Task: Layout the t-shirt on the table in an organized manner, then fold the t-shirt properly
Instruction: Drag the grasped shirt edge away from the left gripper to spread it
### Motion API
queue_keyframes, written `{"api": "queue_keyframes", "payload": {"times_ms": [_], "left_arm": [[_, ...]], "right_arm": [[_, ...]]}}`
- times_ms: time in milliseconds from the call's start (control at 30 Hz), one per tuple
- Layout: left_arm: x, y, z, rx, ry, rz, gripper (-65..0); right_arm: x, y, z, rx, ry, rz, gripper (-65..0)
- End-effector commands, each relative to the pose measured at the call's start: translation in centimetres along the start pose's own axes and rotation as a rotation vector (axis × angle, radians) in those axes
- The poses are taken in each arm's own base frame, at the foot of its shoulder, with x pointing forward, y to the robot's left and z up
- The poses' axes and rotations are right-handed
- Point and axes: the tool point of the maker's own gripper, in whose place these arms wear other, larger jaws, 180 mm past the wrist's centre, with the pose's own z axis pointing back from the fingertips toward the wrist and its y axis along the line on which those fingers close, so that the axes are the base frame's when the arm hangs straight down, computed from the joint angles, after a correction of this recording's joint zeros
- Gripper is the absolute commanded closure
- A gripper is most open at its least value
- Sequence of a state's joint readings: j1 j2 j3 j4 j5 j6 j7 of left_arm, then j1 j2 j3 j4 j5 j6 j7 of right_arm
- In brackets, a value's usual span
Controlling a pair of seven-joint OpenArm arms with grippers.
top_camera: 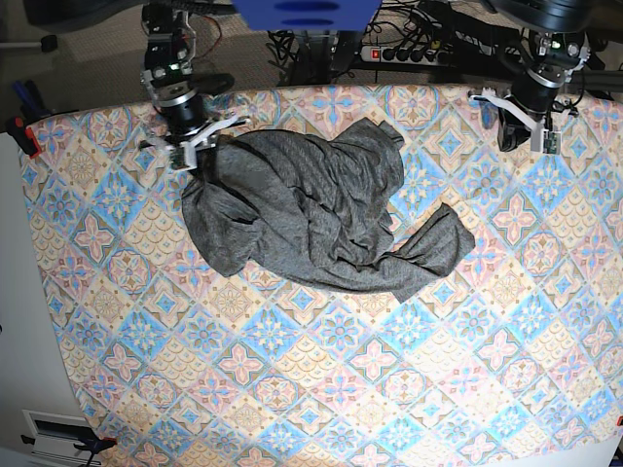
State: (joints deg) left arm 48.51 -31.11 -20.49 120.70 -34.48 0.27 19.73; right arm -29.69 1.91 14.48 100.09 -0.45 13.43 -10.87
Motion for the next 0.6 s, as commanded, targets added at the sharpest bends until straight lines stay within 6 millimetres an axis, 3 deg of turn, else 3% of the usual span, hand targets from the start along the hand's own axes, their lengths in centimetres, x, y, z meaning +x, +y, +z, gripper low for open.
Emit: {"api": "queue_keyframes", "payload": {"times_ms": [0,33,133,300,367,467,567], "left_arm": [[0.9,-0.1,0.2,-0.001,-0.032,-0.009,0.0],[0.8,-0.1,0.2,0.001,-0.034,0.000,0.0],[0.7,-0.2,0.2,0.002,-0.034,0.007,0.0],[-0.1,-1.5,0.1,-0.034,-0.013,0.016,0.0],[-0.6,-2.2,0.0,-0.053,0.000,0.022,0.0],[-1.0,-3.0,0.0,-0.075,0.013,0.026,0.0],[-1.4,-3.6,-0.1,-0.090,0.022,0.030,0.0]], "right_arm": [[1.0,-1.8,0.3,-0.047,-0.028,0.015,0.0],[1.0,-3.2,0.5,-0.083,-0.019,0.017,0.0],[3.7,-7.4,-0.6,-0.189,-0.069,0.022,0.0],[11.7,-14.9,-2.3,-0.378,-0.204,-0.009,0.0],[13.6,-17.5,-2.0,-0.447,-0.225,-0.039,0.0],[13.0,-20.0,-2.5,-0.498,-0.171,-0.117,0.0],[11.7,-20.6,-4.6,-0.488,-0.116,-0.188,0.0]]}}
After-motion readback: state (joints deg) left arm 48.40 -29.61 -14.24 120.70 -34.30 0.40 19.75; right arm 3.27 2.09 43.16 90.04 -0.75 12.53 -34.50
